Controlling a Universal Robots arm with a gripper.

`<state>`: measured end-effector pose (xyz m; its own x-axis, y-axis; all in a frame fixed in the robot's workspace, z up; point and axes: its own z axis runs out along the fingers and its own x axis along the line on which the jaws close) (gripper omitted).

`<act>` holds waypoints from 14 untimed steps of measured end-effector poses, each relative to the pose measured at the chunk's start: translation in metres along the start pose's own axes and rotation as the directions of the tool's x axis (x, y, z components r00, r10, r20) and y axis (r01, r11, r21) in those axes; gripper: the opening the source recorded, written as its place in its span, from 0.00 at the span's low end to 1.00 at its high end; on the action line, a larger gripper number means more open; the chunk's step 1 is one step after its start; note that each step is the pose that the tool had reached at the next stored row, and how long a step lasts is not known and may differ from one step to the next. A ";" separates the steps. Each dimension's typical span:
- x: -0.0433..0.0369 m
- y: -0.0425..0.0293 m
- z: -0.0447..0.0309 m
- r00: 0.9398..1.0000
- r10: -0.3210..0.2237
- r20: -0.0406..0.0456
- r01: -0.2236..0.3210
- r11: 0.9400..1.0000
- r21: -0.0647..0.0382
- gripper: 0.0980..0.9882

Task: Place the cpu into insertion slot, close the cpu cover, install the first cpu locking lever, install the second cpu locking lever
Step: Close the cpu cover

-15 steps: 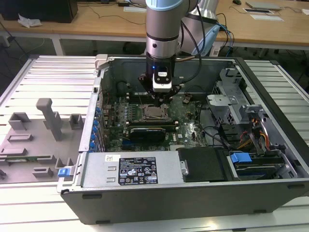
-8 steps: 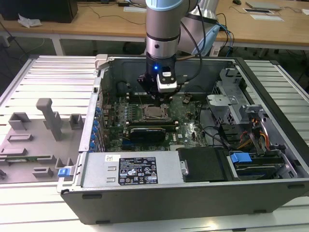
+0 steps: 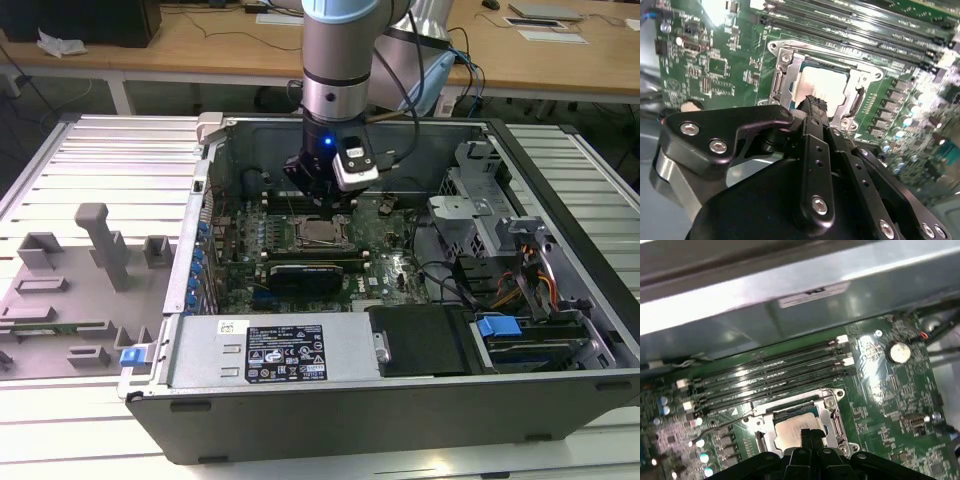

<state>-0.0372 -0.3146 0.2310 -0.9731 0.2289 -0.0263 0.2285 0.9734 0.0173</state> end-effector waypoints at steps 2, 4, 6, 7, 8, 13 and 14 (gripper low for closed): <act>0.0000 0.0000 0.0002 0.999 -0.042 -0.001 0.042 0.999 -0.001 0.01; 0.0000 0.0000 0.0003 0.996 -0.084 -0.001 0.084 0.996 -0.002 0.01; -0.0003 -0.0015 0.0004 0.993 -0.120 -0.002 0.120 0.993 -0.003 0.01; -0.0005 -0.0034 0.0005 0.992 -0.126 -0.002 0.126 0.992 -0.004 0.01; -0.0008 -0.0062 0.0005 0.991 -0.131 -0.002 0.131 0.991 -0.004 0.01; -0.0021 -0.0167 0.0009 0.987 -0.160 -0.002 0.160 0.987 -0.005 0.01; -0.0019 -0.0171 0.0012 0.984 -0.177 -0.003 0.177 0.984 -0.005 0.01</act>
<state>-0.0392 -0.3316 0.2296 -0.9982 0.0532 -0.0265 0.0527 0.9985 0.0176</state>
